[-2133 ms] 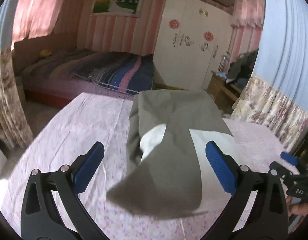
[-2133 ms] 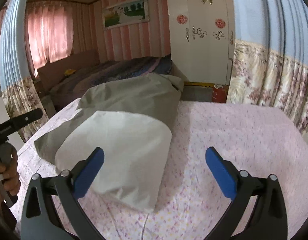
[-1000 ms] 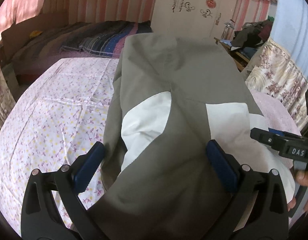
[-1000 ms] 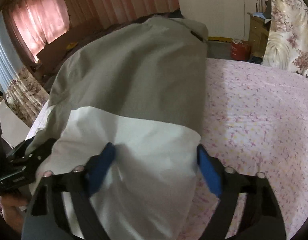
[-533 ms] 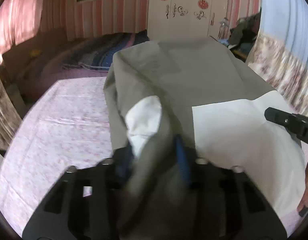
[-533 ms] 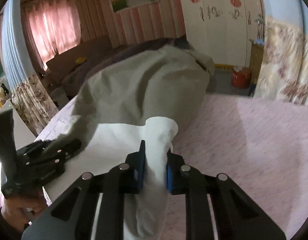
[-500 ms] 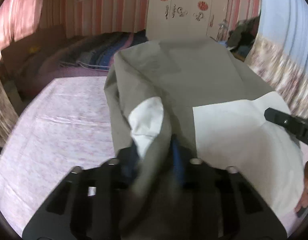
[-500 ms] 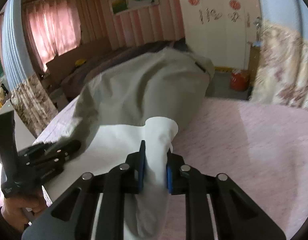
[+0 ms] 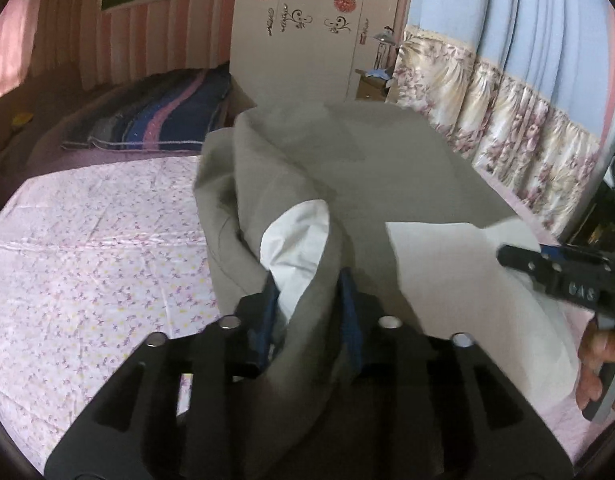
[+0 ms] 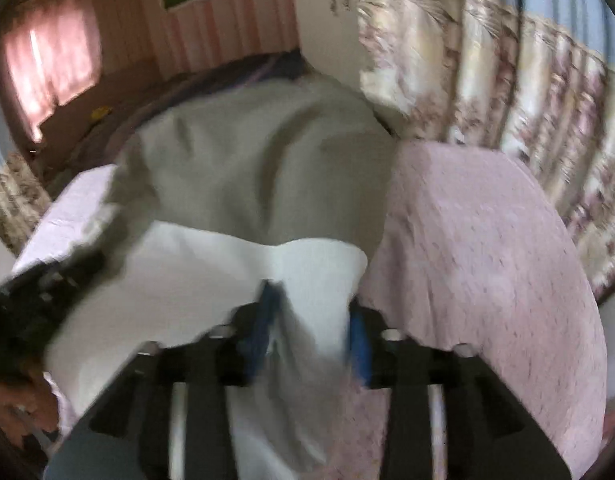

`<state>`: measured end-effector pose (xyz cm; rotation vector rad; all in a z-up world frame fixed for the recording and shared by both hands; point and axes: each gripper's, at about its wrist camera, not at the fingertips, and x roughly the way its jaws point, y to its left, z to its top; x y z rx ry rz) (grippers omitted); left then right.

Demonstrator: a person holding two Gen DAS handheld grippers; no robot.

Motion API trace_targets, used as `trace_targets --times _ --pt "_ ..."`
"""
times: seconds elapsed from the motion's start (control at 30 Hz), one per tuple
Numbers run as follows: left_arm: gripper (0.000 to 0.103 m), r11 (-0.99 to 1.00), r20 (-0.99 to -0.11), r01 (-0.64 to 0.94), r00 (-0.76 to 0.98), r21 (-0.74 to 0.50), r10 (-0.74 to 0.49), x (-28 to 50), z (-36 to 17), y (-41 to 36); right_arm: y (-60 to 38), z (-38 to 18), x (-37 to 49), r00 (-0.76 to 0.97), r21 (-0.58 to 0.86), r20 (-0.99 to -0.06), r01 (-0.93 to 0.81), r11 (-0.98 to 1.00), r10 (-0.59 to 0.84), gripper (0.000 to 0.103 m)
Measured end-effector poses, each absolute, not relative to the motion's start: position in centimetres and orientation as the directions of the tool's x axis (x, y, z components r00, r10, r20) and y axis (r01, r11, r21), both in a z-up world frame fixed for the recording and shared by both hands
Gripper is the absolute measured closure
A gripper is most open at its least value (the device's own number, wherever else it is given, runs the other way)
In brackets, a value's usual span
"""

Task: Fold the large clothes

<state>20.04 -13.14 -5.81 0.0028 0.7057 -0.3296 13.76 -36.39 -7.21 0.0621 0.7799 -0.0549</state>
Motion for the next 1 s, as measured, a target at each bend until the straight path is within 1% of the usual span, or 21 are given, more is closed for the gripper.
trace_targets --times 0.03,0.07,0.1,0.13,0.17,0.23,0.27,0.3,0.33,0.37,0.43,0.47,0.53,0.6,0.63,0.7,0.8,0.83,0.9,0.93,1.0 --pt "0.055 0.952 -0.635 0.292 0.721 -0.087 -0.279 19.7 -5.9 -13.0 -36.0 -7.2 13.4 0.714 0.017 -0.697 0.104 0.994 -0.063 0.014" --pt "0.037 0.959 -0.629 0.278 0.736 -0.055 -0.249 19.2 -6.0 -12.4 -35.7 -7.2 12.6 0.71 0.015 -0.7 0.118 0.993 -0.074 0.011" --pt "0.027 0.965 -0.625 0.261 0.748 -0.028 -0.221 19.0 -6.2 -11.6 -35.6 -7.0 12.0 0.704 0.022 -0.707 0.121 0.992 -0.07 0.011" --pt "0.013 0.971 -0.625 0.237 0.758 -0.004 -0.187 18.7 -6.4 -10.6 -35.3 -6.9 11.4 0.701 0.023 -0.708 0.133 0.991 -0.078 0.011" --pt "0.011 0.974 -0.621 0.226 0.762 -0.006 -0.181 18.1 -6.6 -9.0 -35.0 -6.6 10.6 0.702 0.023 -0.707 0.144 0.989 -0.085 0.011" --pt "0.013 0.981 -0.625 0.194 0.765 -0.007 -0.156 16.7 -6.2 -6.6 -34.7 -5.7 8.8 0.683 0.057 -0.73 0.118 0.991 -0.039 0.011" --pt "0.016 0.984 -0.618 0.179 0.771 -0.022 -0.154 15.8 -5.3 -5.4 -34.7 -4.5 7.7 0.693 0.079 -0.721 0.102 0.992 -0.014 0.011" --pt "0.015 0.982 -0.577 0.181 0.797 -0.055 -0.179 14.0 -3.4 -3.8 -34.5 -3.5 6.7 0.718 0.086 -0.696 0.095 0.992 -0.008 0.01" --pt "0.009 0.981 -0.539 0.186 0.821 -0.063 -0.19 13.0 -2.0 -3.0 -34.1 -2.2 5.5 0.755 0.081 -0.655 0.103 0.991 -0.025 0.008" --pt "0.003 0.982 -0.49 0.181 0.852 -0.056 -0.185 11.7 -0.2 -2.0 -33.6 -0.3 4.2 0.804 0.062 -0.589 0.142 0.988 -0.079 0.006" --pt "0.003 0.985 -0.435 0.171 0.885 -0.025 -0.165 10.2 2.1 -0.6 -32.1 2.3 2.4 0.842 0.051 -0.503 0.254 0.966 -0.195 0.002" --pt "0.003 0.986 -0.42 0.167 0.894 -0.013 -0.157 9.8 3.1 0.0 -31.4 3.5 1.0 0.864 0.089 -0.44 0.314 0.945 -0.245 0.002" --pt "0.003 0.987 -0.402 0.157 0.902 -0.027 -0.155 9.1 4.6 1.6 -30.2 5.0 -0.6 0.91 0.158 -0.349 0.294 0.943 -0.225 0.002" --pt "0.003 0.988 -0.364 0.143 0.919 -0.051 -0.152 8.3 5.6 3.5 -28.9 5.9 -1.8 0.951 0.196 -0.277 0.198 0.96 -0.14 0.002" --pt "0.003 0.991 -0.349 0.124 0.927 -0.052 -0.134 8.0 5.9 4.3 -28.3 5.9 -2.3 0.957 0.194 -0.256 0.191 0.962 -0.139 0.002" --pt "0.003 0.995 -0.316 0.096 0.943 -0.04 -0.104 7.9 6.1 4.9 -26.8 5.3 -2.9 0.961 0.136 -0.208 0.212 0.968 -0.182 0.002" --pt "0.003 0.998 -0.269 0.049 0.962 -0.035 -0.056 7.2 5.1 6.0 -25.1 3.3 -2.9 0.967 0.089 -0.182 0.199 0.976 -0.18 0.002" --pt "0.003 0.999 -0.261 0.023 0.965 -0.029 -0.03 7.3 4.2 6.1 -24.6 2.7 -2.8 0.967 0.077 -0.192 0.186 0.98 -0.168 0.002" --pt "0.003 0.999 -0.267 0.018 0.963 -0.032 -0.026 7.7 3.4 6.6 -23.7 1.2 -2.4 0.965 0.045 -0.221 0.157 0.987 -0.143 0.002" --pt "0.003 0.999 -0.267 -0.007 0.964 -0.041 -0.004 7.9 2.8 6.9 -23.5 0.7 -2.1 0.962 0.022 -0.231 0.152 0.988 -0.143 0.002" --pt "0.003 0.999 -0.282 -0.018 0.959 -0.027 0.01 8.4 2.4 6.9 -22.5 -0.2 -1.5 0.952 -0.061 -0.255 0.16 0.985 -0.17 0.002"
